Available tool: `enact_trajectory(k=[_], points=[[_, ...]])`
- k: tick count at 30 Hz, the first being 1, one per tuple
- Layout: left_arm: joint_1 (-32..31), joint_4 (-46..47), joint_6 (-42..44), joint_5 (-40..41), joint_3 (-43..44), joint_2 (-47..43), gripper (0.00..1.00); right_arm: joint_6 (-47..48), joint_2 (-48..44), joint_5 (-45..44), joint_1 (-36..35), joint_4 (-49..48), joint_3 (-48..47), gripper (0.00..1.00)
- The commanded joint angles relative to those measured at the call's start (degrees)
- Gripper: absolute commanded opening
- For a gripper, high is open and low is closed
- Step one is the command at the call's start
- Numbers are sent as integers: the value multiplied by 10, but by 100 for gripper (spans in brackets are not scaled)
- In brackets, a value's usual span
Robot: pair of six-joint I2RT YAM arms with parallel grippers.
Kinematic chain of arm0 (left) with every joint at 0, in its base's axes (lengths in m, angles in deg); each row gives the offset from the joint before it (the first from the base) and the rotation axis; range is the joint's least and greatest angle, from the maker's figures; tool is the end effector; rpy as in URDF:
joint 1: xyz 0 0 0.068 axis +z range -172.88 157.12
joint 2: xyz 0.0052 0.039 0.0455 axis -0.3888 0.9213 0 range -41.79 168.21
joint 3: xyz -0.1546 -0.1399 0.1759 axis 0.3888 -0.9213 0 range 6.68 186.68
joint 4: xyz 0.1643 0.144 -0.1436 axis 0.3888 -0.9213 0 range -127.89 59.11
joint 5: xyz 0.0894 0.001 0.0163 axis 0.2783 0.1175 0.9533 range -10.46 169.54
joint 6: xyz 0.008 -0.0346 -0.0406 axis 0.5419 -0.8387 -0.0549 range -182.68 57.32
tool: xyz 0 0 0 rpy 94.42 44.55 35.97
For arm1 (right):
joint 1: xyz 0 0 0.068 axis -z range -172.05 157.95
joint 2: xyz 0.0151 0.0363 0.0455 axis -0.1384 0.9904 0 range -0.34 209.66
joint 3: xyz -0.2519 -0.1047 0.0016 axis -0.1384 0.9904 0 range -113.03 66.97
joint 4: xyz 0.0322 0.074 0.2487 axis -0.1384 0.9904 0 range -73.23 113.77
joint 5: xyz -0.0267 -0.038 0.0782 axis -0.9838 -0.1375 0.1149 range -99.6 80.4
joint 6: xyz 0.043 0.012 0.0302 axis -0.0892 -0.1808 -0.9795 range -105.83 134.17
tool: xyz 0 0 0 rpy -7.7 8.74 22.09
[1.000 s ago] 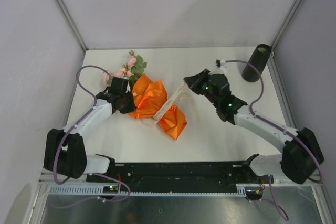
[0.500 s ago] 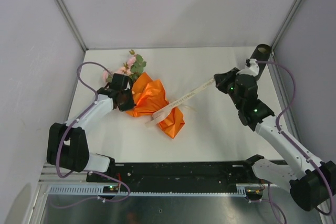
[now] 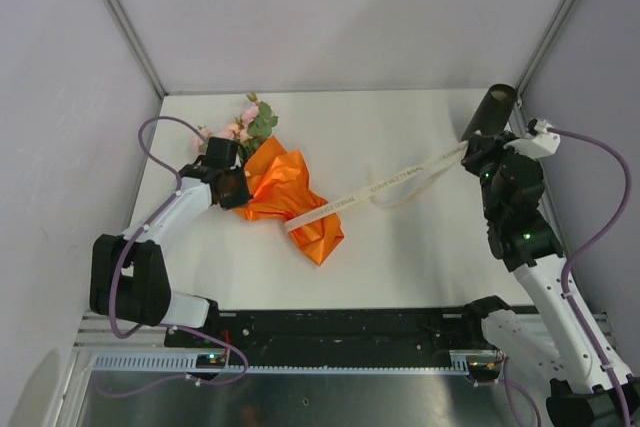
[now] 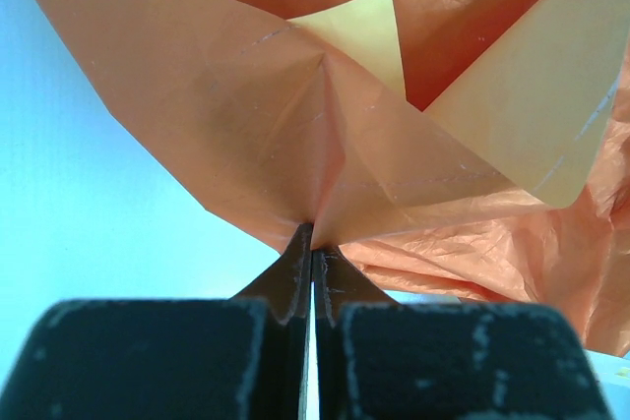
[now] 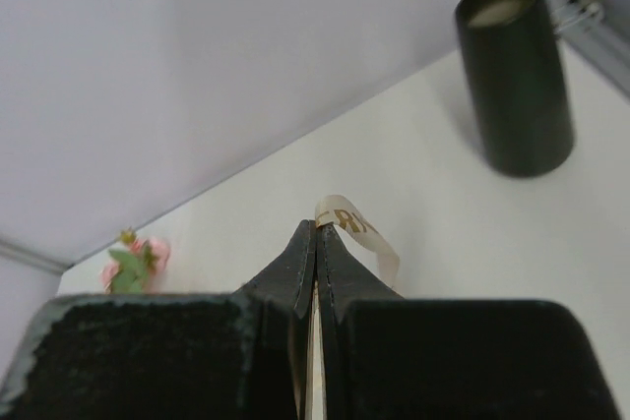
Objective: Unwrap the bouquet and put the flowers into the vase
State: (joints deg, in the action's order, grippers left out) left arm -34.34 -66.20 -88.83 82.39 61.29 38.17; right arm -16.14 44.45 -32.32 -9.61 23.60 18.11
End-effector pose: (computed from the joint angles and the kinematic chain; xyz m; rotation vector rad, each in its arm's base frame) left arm 0.2695 -0.0528 0.2273 -0.3544 2.6129 -0.1603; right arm 0.1753 0.0410 0.3716 0.4808 1.5521 0.3239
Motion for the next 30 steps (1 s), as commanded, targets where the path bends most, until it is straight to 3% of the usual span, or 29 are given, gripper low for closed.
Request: enact_trajectory(k=[1,7,14,18,25,28,30], points=[[8,-1,21,-4,23,2,0,81,0,-59,23,-28,-54,0],[10,-1,26,-15,22,-2,0,137,33,-147,37,-45,-133,0],[14,-2,31,-18,6,-13,0,112,64,-125,75,-25,-155,0],[14,-1,35,-46,6,-20,0,67,74,-29,75,40,-143,0],[14,-1,36,-84,8,-32,0,-47,57,224,43,59,3,0],[14,-1,35,-91,-1,-39,1,-123,68,273,-3,48,68,1],[14,2,34,-97,-6,-39,1,-156,85,261,-53,27,97,7]])
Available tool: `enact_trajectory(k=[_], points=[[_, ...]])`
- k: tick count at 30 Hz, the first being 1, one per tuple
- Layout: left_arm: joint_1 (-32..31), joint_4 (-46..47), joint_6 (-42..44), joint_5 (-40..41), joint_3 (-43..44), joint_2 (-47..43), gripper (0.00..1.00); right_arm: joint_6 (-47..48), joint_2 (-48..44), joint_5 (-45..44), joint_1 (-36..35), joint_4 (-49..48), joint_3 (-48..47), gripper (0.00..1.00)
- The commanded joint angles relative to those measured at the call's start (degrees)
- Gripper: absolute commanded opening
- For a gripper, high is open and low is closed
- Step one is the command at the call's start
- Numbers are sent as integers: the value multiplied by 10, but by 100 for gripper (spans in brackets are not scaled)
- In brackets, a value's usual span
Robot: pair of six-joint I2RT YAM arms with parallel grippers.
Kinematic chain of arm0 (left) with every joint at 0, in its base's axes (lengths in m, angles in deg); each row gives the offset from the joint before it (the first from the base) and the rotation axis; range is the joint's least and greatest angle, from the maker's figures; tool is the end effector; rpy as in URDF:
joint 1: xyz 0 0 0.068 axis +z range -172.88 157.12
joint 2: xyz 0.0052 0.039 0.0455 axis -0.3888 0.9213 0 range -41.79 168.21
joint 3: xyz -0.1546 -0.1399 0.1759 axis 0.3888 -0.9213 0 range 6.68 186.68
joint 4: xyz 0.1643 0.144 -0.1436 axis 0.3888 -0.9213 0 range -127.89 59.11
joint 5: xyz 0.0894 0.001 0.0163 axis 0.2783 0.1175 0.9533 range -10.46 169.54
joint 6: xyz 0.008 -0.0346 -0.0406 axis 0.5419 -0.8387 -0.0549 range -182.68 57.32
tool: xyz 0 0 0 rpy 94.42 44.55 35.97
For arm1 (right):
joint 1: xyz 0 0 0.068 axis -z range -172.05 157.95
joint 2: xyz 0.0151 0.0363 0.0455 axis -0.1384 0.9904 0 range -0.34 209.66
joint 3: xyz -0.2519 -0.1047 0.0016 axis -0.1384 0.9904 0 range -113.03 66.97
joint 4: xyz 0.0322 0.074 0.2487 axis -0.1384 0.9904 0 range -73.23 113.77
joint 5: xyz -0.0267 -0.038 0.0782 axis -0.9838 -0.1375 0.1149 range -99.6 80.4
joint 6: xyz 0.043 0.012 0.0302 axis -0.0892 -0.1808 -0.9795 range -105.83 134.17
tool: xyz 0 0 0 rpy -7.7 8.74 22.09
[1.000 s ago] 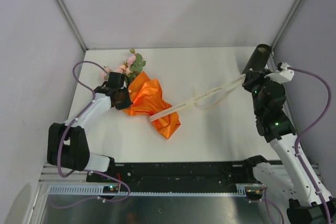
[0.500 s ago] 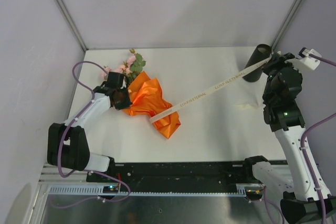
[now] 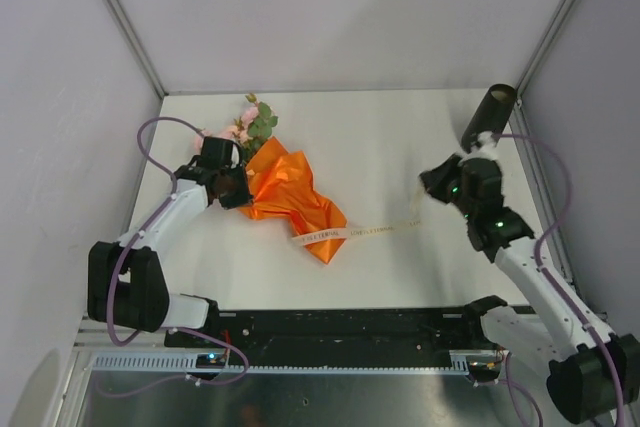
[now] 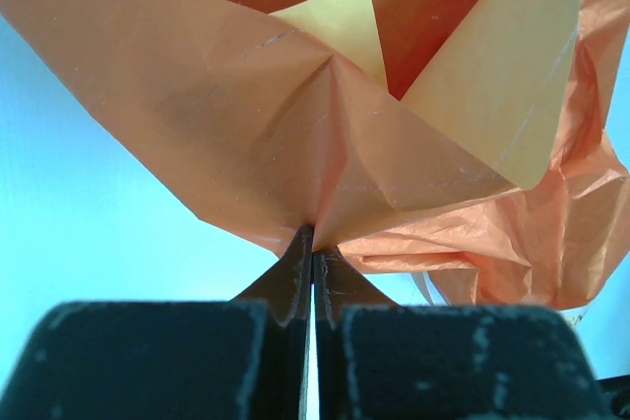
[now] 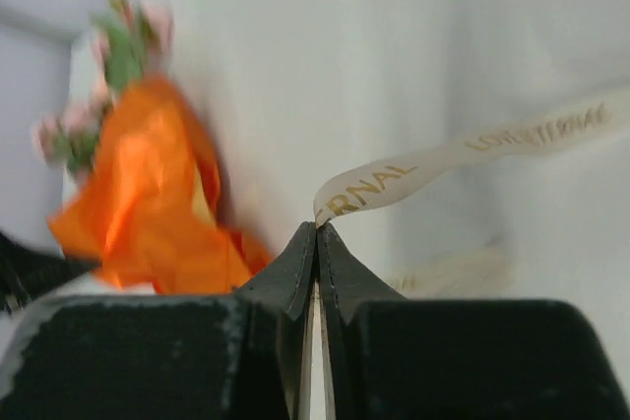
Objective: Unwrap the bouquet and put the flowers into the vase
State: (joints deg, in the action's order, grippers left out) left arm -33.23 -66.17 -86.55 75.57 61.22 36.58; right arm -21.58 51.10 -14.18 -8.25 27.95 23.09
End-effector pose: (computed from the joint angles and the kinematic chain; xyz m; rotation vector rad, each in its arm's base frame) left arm 0.2664 -0.0511 0.2340 -0.2849 2.6150 -0.3008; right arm 0.2024 0.0558 0.3120 0.3827 1.8951 0.5372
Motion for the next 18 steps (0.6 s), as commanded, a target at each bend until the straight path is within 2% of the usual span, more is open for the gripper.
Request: enact_trajectory(k=[1,6,9,12,16,18], points=[[3,4,11,-32,-7,-22,1,-115,34,63,-93,-20,54,11],[3,8,14,-55,-8,-14,1,-207,135,16,-157,-36,68,39],[3,9,17,-61,-11,-15,1,-262,192,-5,-178,-27,70,51],[3,9,18,-64,-13,-17,1,-300,232,-8,-190,-34,70,56],[3,11,18,-67,-14,-19,1,-320,259,2,-209,-61,71,59],[3,10,18,-66,-14,-20,1,-360,273,15,-213,-56,71,60]])
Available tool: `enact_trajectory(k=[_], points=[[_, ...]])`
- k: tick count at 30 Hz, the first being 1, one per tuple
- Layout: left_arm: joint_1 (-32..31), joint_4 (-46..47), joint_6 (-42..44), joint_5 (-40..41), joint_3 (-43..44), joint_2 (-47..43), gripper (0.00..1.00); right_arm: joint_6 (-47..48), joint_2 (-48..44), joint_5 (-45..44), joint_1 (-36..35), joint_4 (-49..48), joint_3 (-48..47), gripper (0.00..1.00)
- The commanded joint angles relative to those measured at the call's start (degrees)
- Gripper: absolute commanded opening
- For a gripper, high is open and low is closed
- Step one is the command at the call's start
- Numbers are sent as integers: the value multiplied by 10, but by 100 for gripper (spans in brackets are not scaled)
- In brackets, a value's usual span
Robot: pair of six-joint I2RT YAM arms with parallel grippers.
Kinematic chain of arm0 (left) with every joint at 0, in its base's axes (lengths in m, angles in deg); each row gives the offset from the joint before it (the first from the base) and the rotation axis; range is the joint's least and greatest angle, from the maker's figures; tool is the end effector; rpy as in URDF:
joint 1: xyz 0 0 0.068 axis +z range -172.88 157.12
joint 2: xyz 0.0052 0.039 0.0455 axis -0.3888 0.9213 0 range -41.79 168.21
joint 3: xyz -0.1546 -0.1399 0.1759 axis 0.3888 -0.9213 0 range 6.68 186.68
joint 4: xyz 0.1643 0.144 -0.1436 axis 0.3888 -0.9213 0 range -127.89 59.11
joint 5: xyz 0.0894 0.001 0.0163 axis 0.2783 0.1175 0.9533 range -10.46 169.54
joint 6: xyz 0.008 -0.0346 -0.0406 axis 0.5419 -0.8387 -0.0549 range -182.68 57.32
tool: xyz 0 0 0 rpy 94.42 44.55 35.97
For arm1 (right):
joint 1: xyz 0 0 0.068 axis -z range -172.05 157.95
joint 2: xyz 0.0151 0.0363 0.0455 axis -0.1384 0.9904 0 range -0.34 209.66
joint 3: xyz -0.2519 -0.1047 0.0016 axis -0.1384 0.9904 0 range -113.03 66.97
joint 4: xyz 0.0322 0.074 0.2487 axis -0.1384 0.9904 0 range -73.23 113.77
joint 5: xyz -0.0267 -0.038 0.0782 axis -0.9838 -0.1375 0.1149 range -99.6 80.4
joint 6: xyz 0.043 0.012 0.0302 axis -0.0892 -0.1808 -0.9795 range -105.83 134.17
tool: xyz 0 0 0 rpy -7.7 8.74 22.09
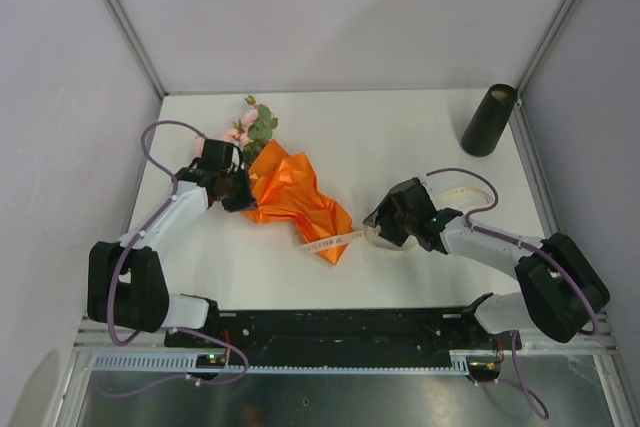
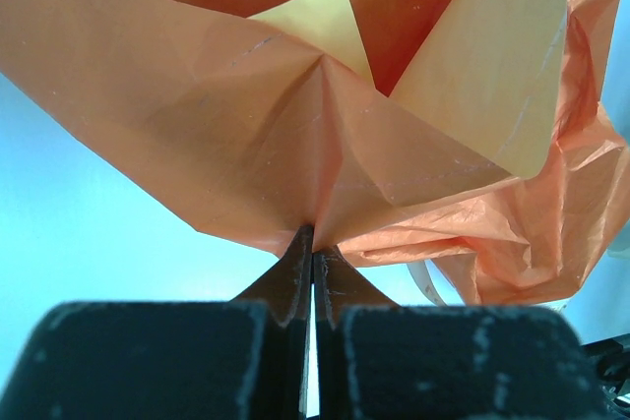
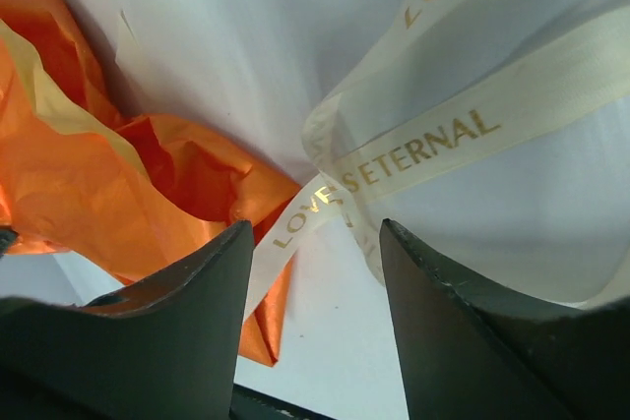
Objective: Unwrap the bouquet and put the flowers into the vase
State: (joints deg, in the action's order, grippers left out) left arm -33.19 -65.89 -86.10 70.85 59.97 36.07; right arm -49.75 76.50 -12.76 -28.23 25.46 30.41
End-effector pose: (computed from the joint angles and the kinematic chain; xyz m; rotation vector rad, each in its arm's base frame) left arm 0.2622 -0.0531 0.2302 -0.2482 2.6372 -0.4014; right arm 0.2091 0.1504 0.1752 0.6383 2.4751 0.6878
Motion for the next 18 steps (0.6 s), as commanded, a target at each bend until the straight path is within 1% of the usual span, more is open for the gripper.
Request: enact_trajectory(k=[1,7,10,13,16,18], points=[[3,7,13,-19,-1,-16,1,-105,25,10,-14,-29,-3,60],[3,9,12,-16,2,-18,1,-252,31,37,-40,-12,-3,59],[3,9,12,-15,2,-19,1,-294,35,36,-50,-24,-3,60],[3,9,13,-16,2,-17,1,-342,47,44,-56,-12,-6,60],[3,9,14,-16,3,-16,1,-378,53,39,-68,26,-17,60],[3,9,15,-15,2,-19,1,-394,55,16,-76,53,-26,60]])
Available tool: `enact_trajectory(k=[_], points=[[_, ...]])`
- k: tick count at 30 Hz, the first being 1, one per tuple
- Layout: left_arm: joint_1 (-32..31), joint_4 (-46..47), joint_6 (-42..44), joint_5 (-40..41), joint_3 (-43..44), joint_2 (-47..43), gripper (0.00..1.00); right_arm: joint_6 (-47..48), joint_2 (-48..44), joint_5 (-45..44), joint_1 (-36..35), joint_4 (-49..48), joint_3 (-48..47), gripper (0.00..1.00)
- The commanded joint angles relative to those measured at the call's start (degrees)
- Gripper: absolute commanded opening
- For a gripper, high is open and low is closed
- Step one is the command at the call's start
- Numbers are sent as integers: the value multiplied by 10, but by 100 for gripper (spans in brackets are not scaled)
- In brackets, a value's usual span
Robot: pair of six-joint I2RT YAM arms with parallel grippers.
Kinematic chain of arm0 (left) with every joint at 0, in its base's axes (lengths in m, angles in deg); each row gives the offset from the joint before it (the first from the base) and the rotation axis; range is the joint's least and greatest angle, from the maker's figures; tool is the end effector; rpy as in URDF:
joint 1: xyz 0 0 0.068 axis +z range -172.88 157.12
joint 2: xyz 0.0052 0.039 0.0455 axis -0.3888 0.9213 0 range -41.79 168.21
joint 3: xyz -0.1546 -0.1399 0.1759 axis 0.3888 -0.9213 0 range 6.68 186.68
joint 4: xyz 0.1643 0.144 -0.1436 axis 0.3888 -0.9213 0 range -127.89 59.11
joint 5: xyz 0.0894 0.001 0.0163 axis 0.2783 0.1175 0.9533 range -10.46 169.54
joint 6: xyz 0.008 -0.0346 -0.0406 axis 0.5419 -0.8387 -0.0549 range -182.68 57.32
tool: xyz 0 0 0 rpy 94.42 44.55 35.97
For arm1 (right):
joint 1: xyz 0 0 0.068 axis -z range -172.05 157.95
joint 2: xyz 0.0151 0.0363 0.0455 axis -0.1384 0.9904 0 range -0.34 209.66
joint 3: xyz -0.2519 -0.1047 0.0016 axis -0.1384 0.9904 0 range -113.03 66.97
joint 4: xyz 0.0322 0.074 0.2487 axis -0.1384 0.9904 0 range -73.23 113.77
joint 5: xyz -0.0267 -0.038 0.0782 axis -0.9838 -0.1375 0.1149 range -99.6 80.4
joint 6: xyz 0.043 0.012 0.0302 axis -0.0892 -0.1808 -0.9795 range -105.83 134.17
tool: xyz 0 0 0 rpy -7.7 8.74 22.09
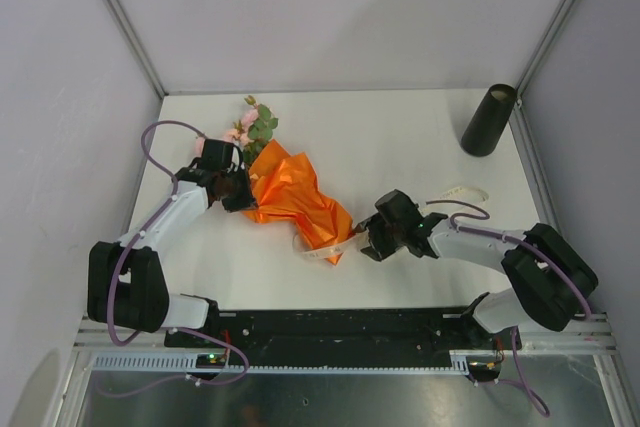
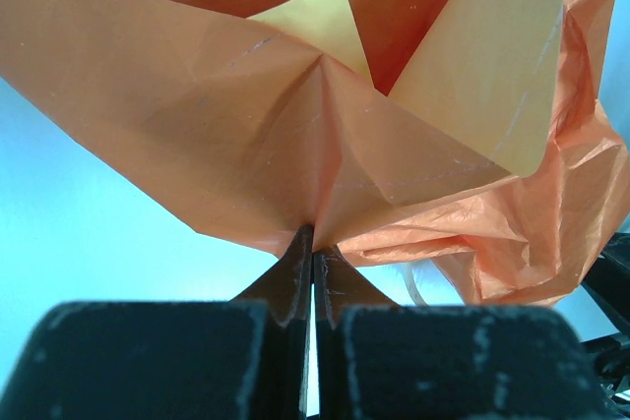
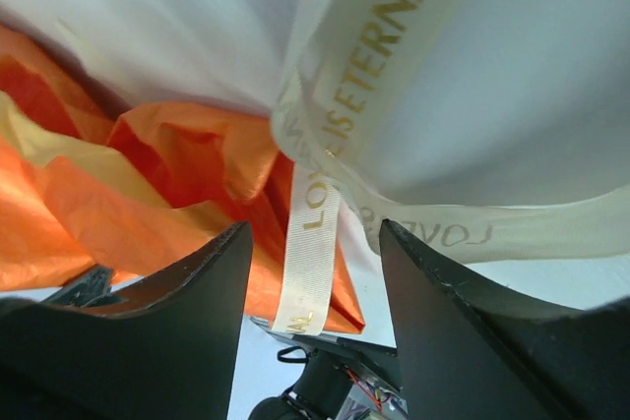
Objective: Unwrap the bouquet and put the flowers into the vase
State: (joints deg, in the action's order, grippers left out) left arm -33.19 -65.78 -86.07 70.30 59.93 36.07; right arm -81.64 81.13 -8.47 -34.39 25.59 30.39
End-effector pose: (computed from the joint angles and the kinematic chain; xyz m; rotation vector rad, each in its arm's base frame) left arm 0.2622 -0.0534 0.2301 -0.2439 2.6374 -0.4140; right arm 0.1930 0.1767 0.1558 1.2536 2.5091 0.8684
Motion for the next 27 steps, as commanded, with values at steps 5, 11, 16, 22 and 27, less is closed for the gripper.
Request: enact_trajectory(k=[5,11,16,22,27], points=[[3,8,14,-7,0,-20,1,-97,26,-39,-17,45,-29,61],[3,8,14,-8,0,-19,1,-114,67,-22,-17,13,-29,60],[3,8,17,0,-1,-30,1,-126,85,-34,-16,32,-29,57],[3,7,20,12,-3,-32,0,-118,92,-37,-5,28,-29,22],[3,-2,28,69,0,-38,0,-95,64,-69,18,66,-29,1]])
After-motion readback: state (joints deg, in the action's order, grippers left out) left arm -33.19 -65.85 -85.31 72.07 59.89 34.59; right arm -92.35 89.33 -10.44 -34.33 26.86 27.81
